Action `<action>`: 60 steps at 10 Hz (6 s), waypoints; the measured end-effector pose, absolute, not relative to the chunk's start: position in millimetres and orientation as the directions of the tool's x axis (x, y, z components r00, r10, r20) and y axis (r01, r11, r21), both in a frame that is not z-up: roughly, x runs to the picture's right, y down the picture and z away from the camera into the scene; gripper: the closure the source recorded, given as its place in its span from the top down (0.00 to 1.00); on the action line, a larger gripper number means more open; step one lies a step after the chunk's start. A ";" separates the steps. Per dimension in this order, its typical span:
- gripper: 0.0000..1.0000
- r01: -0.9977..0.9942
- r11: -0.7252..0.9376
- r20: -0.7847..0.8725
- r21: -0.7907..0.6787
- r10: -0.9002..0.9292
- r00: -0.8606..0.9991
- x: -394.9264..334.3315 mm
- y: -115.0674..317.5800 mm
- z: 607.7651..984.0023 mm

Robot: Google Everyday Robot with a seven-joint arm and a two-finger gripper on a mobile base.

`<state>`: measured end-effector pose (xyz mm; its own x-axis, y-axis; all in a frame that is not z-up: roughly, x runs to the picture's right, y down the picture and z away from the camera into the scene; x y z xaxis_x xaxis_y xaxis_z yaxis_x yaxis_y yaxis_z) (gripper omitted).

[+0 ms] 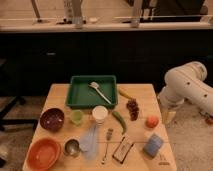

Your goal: Place pepper in purple bowl

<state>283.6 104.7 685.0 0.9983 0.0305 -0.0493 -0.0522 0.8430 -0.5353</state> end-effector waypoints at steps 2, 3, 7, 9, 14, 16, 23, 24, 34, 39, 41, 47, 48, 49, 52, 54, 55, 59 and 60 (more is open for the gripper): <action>0.80 -0.052 0.843 -0.049 -0.535 0.030 0.998 283.6 104.7 685.0; 0.80 -0.052 0.843 -0.049 -0.535 0.031 0.998 283.6 104.7 685.0; 0.80 -0.052 0.843 -0.049 -0.535 0.030 0.998 283.6 104.7 685.0; 0.80 -0.052 0.843 -0.049 -0.535 0.030 0.998 283.6 104.6 685.0; 0.80 -0.052 0.843 -0.049 -0.535 0.031 0.998 283.6 104.7 685.0; 0.80 -0.052 0.843 -0.049 -0.535 0.031 0.998 283.6 104.7 685.0; 0.80 -0.052 0.843 -0.049 -0.535 0.031 0.998 283.6 104.7 685.0; 0.80 -0.052 0.843 -0.049 -0.535 0.031 0.998 283.6 104.7 685.0; 0.80 0.328 0.792 0.249 -0.516 -0.227 0.941 255.2 105.2 693.9; 0.80 0.614 0.666 0.488 -0.423 -0.403 0.774 230.0 109.0 708.2; 0.80 0.666 0.635 0.527 -0.392 -0.438 0.728 221.6 108.7 710.8; 0.80 0.687 0.638 0.543 -0.347 -0.461 0.702 218.2 110.6 710.3; 0.80 0.718 0.630 0.560 -0.295 -0.495 0.664 213.7 111.9 710.7; 0.80 0.771 0.600 0.583 -0.213 -0.555 0.593 208.3 114.1 711.2; 0.80 0.866 0.499 0.619 -0.032 -0.671 0.409 188.1 116.5 717.2; 0.80 0.895 0.447 0.616 0.008 -0.707 0.348 176.6 117.0 726.5; 0.80 0.913 0.408 0.603 0.016 -0.732 0.317 168.3 117.8 734.0; 0.80 0.946 0.324 0.537 -0.023 -0.794 0.285 149.0 116.4 765.7; 0.80 0.953 0.299 0.518 -0.041 -0.809 0.276 145.0 117.6 773.0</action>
<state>145.0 117.6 773.0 0.2762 -0.8094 0.5183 0.9534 0.2990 -0.0411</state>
